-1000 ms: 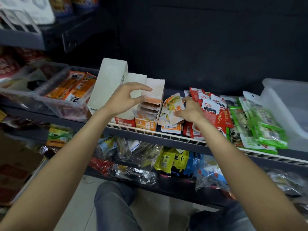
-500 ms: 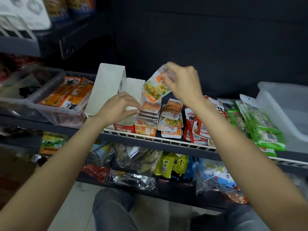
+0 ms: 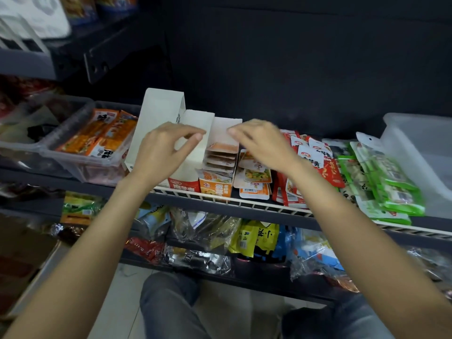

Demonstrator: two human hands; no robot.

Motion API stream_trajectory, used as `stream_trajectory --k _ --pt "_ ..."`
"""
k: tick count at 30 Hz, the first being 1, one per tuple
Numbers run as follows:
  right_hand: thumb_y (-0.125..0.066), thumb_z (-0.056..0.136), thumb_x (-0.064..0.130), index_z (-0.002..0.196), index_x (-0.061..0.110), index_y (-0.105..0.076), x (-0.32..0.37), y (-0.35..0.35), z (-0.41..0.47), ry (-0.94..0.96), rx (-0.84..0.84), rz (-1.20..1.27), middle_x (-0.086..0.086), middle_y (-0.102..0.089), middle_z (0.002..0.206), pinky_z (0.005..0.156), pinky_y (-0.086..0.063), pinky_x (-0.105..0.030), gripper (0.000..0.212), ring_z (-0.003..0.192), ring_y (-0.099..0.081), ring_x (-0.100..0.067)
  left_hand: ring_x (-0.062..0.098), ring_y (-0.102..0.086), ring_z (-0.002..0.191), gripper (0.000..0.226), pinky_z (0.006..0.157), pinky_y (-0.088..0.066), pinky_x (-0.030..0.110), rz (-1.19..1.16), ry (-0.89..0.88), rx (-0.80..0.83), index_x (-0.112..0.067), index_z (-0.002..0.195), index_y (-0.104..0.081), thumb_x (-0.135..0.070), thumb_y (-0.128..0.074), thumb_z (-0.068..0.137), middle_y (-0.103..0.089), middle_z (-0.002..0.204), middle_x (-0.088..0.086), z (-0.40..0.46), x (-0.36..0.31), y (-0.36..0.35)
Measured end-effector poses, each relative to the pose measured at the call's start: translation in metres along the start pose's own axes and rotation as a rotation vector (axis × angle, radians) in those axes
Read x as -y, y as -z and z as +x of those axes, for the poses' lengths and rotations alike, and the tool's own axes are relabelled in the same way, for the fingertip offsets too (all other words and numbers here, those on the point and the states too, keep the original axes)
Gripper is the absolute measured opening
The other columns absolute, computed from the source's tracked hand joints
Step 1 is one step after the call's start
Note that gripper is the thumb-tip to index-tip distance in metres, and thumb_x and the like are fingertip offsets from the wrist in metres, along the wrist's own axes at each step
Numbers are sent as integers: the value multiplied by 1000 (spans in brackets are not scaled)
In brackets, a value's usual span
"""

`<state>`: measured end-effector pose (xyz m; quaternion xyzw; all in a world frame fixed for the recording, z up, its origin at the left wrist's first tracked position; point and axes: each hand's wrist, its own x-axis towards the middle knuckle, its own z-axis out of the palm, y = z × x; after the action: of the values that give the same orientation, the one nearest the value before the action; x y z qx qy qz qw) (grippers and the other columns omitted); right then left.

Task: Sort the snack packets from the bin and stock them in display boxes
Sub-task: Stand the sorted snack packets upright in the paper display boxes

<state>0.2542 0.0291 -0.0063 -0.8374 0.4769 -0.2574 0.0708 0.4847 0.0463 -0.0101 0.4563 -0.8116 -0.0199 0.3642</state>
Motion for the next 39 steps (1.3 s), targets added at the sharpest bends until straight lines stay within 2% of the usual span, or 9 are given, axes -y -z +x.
stream_trajectory --k 4,9,13,18,21,28,32,35,39 --pt "-48 99 24 115 15 -66 -44 9 -31 -167 -193 47 3 -69 109 80 -40 -23 26 95 -57 -9 2 -59 86 22 78 -47 15 -238 60 -148 -18 109 -68 -23 -52 95 -69 97 -10 3 -65 2" --pt "-52 92 17 110 18 -66 -82 -11 -47 -213 5 -51 -2 -68 107 93 -43 -40 23 106 -56 -27 3 -59 95 22 85 -48 20 -257 49 39 -19 110 -62 -15 -55 89 -66 104 -7 -4 -127 -74" --pt "-49 86 1 135 26 -50 -90 -17 -36 -72 242 -260 -2 -48 142 106 -27 -41 55 131 -39 -26 18 -51 115 32 99 -44 35 -22 232 201 -18 118 -52 -20 -61 87 -57 121 2 -6 -111 -134" --pt "-54 89 12 149 32 -22 -96 -25 -14 -6 554 -411 -3 -26 155 116 -13 -46 70 144 -19 -25 21 -42 124 38 93 -46 35 182 276 358 -14 124 -55 -29 -58 89 -46 135 3 -12 -97 -149" --pt "-52 89 4 147 31 -27 -96 -28 -12 11 626 -356 -1 -27 155 118 -12 -49 69 143 -23 -23 20 -43 124 38 89 -50 35 240 273 411 -16 125 -58 -35 -55 92 -42 139 0 -17 -94 -153" --pt "-46 94 5 133 35 -53 -111 -23 -17 16 412 -292 -4 -63 122 80 -40 -28 49 107 -58 -26 21 -47 111 38 74 -50 29 351 240 366 -14 119 -53 -43 -48 94 -40 124 7 -16 -95 -152" --pt "-51 93 1 118 18 -67 -112 -12 -22 -125 48 118 -2 -67 119 93 -48 -29 34 109 -61 -16 22 -57 100 36 71 -51 30 330 216 351 -12 112 -59 -41 -44 97 -46 119 6 -18 -94 -149" --pt "-59 90 6 113 4 -66 -110 7 -15 -428 -373 478 -1 -69 97 85 -55 -34 24 90 -66 -11 25 -51 110 49 82 -49 36 331 251 366 -9 113 -61 -48 -36 97 -46 124 10 -6 -95 -150" --pt "-61 90 11 104 10 -63 -108 32 -24 -547 -483 620 -2 -71 89 75 -57 -29 14 82 -69 -13 31 -42 123 48 103 -35 38 373 309 337 -5 128 -44 -42 -36 99 -45 130 18 18 -98 -158"
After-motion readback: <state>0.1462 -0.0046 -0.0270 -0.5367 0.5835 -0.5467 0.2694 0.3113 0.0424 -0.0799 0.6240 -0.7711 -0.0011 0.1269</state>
